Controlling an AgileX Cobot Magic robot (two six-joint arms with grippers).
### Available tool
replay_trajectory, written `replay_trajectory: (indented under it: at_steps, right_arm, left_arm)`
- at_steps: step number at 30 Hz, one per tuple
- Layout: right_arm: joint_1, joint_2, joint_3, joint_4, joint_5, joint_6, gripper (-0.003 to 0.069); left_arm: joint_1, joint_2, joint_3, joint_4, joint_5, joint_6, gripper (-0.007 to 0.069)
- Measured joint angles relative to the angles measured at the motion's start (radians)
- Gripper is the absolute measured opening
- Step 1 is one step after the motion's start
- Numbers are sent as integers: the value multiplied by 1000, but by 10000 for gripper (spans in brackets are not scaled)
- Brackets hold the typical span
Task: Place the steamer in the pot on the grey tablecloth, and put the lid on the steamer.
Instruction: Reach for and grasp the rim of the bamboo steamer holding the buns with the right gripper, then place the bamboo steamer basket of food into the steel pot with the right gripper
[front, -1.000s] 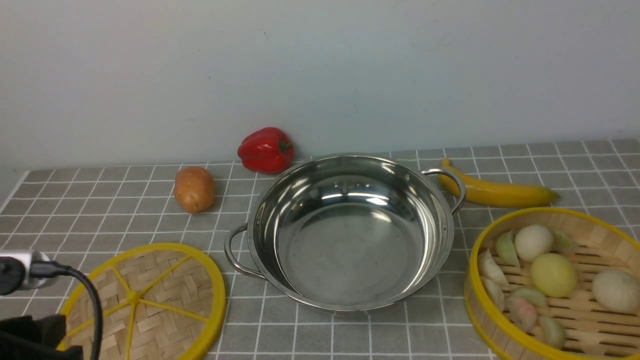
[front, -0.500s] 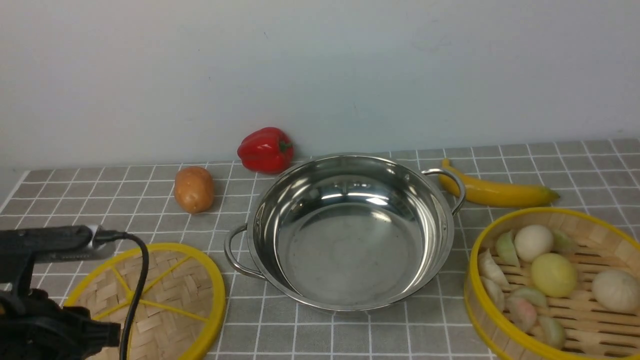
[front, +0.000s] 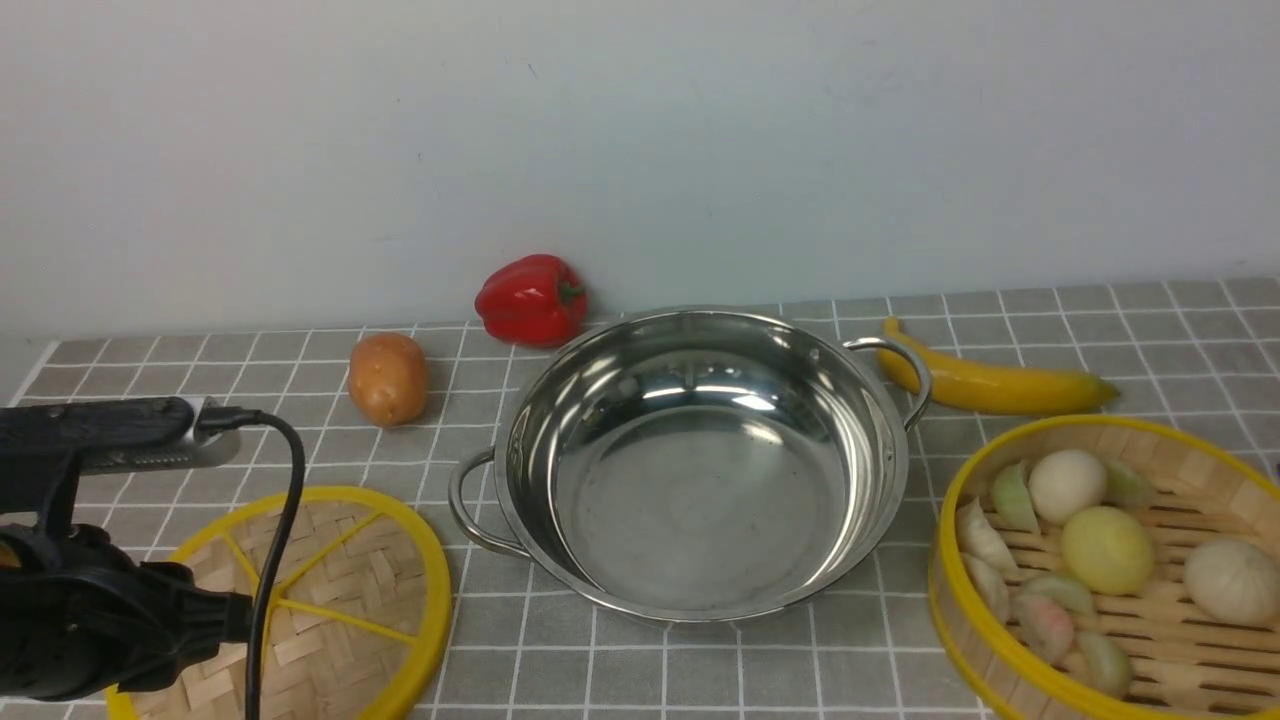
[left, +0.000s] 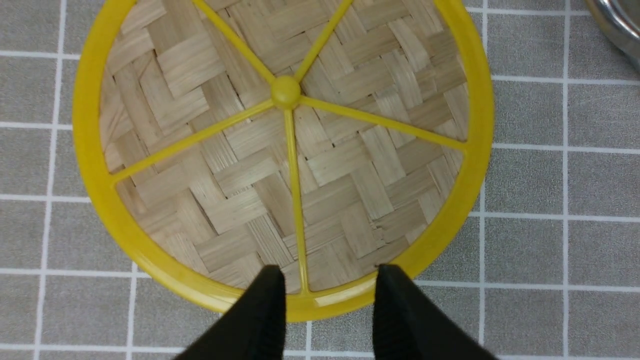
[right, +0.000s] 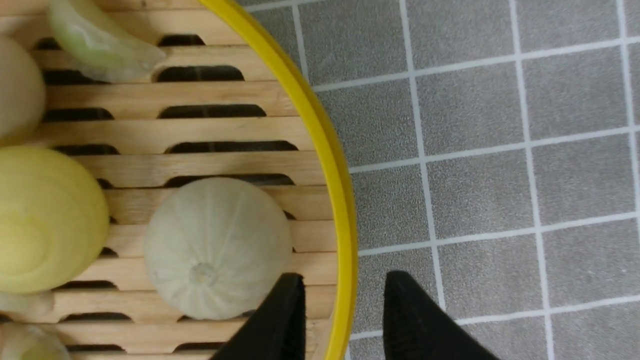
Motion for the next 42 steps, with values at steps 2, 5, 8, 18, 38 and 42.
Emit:
replay_trajectory:
  at_steps: [2,5,8,18,38,42]
  right_arm:
    - [0,36,0,0,-15,0,244]
    - [0,77,0,0,-27,0,244]
    - [0,122,0,0,-41,-1,244]
    - [0,176,-1,0,-45,0,85]
    - [0,-40,-341,9,348,-50,76]
    - [5,-23,-462,159,349,-77,76]
  left_arm:
    - [0,1,0,0,0,0,243]
    - [0,1,0,-1,0,0,243]
    - [0,1,0,-1,0,0,243]
    - [0,1,0,-1,0,0,243]
    - [0,1,0,-3,0,8,243]
    - [0,2,0,-3,0,8,243]
